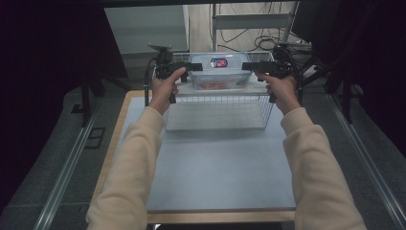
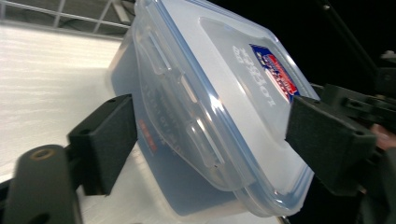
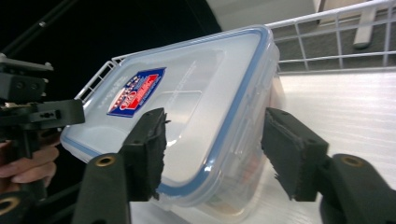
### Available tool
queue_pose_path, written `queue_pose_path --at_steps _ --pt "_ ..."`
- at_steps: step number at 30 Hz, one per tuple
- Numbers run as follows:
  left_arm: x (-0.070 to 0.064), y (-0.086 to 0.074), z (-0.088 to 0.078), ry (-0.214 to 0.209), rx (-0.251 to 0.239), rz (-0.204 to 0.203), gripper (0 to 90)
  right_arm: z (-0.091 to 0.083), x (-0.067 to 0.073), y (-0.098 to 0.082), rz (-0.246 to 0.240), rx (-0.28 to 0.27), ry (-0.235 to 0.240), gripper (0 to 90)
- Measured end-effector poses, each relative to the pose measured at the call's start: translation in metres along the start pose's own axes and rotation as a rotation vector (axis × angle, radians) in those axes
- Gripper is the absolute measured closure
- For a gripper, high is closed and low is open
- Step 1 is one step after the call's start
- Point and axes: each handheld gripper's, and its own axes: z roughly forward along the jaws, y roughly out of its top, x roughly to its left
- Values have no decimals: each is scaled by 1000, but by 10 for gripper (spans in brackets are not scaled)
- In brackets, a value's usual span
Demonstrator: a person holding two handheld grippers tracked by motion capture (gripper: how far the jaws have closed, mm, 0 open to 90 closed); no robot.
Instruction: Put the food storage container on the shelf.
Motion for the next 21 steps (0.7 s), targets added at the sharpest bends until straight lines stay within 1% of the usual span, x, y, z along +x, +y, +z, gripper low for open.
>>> queue_pose_path --at_steps 3,7,11,12,15,17,19,20,21 --pt "-4 0 -5 21 -23 29 139 -7 2 -2 -28 -25 3 371" --pt "-15 -4 -19 38 -50 85 135 -18 6 -4 -100 -33 9 347" --pt "-26 -15 -37 44 -64 166 135 -33 12 -9 -174 -40 26 334" --pt "-28 -19 -42 40 -68 180 135 -36 13 -12 -183 -36 32 327" --pt "-30 -36 -56 18 -94 181 139 -46 14 -24 -211 -43 48 315" --pt "-32 -50 -67 14 -101 197 140 -53 14 -34 -229 -51 58 307" --pt "-35 -64 -78 9 -107 220 141 -61 15 -46 -243 -55 82 304" --pt "-35 -69 -81 5 -105 226 142 -65 15 -52 -252 -54 93 301" --pt "-36 -79 -87 -9 -109 230 142 -68 15 -57 -260 -52 100 297"
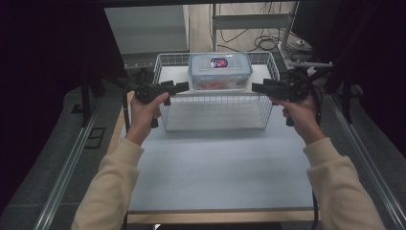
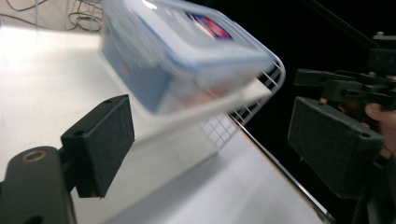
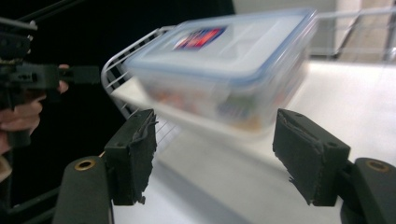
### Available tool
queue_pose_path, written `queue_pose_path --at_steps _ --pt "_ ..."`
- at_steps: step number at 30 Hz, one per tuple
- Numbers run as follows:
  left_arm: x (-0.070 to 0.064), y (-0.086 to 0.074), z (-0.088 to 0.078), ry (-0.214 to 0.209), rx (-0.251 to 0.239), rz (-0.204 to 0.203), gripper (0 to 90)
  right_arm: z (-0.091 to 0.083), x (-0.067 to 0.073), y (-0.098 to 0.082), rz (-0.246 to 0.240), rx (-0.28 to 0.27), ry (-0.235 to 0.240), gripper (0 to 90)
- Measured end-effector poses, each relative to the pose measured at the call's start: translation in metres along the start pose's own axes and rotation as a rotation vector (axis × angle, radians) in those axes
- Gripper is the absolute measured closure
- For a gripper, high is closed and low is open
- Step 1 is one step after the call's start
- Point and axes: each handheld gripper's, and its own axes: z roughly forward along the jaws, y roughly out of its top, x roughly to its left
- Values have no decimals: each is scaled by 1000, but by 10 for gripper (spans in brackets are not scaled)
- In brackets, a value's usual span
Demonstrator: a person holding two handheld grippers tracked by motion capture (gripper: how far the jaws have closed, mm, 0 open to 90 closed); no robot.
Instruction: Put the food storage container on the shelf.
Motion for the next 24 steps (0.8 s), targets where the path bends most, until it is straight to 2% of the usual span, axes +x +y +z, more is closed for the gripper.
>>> queue_pose_path --at_steps 2,6,10,14,16,19,24 --pt "-3 -12 -7 -13 5 17 145 -7 5 -15 -20 13 12 290" --pt "-11 -46 -18 -24 33 55 150 -16 11 -43 -66 47 16 272" --pt "-14 -83 -24 -28 55 77 154 -24 18 -73 -103 70 23 258" --pt "-9 -122 -27 -49 81 55 158 -29 25 -109 -136 95 37 253" --pt "-6 -139 -25 -46 104 39 162 -29 28 -128 -143 112 49 254" --pt "0 -154 -21 -23 162 39 161 -29 31 -151 -148 136 62 254" --pt "1 -159 -22 -4 159 49 164 -30 29 -162 -133 123 58 240"
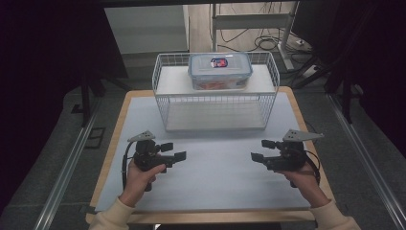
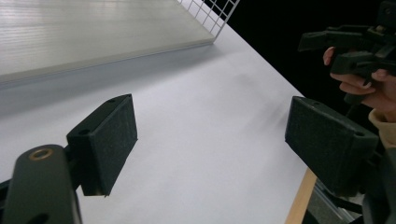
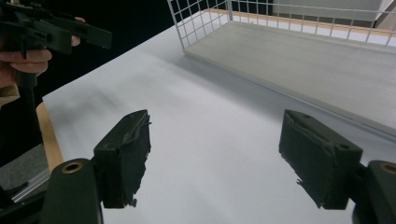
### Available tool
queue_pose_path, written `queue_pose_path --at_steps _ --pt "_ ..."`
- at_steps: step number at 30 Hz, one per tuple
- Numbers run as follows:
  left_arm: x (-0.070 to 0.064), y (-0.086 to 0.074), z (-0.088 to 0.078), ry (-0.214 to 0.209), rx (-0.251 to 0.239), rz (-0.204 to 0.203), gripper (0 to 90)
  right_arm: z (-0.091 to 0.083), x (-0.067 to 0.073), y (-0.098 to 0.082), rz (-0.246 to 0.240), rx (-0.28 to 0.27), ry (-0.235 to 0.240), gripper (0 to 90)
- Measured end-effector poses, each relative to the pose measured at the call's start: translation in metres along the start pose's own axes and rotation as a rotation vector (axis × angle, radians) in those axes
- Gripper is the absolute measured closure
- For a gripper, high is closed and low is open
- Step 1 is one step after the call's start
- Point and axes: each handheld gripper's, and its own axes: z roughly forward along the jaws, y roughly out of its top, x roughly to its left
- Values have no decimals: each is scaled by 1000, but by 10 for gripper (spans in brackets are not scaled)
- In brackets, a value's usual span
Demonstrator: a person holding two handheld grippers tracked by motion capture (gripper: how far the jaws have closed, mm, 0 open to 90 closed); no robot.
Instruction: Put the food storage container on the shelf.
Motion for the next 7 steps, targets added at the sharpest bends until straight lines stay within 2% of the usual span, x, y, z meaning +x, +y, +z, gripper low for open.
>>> queue_pose_path --at_steps 5,7 --pt "1 -1 3 -11 5 -2 165 -4 -1 -9 -1 -54 -21 205" --pt "2 -3 6 -7 5 -4 166 -4 -3 -17 -9 -56 -28 189"
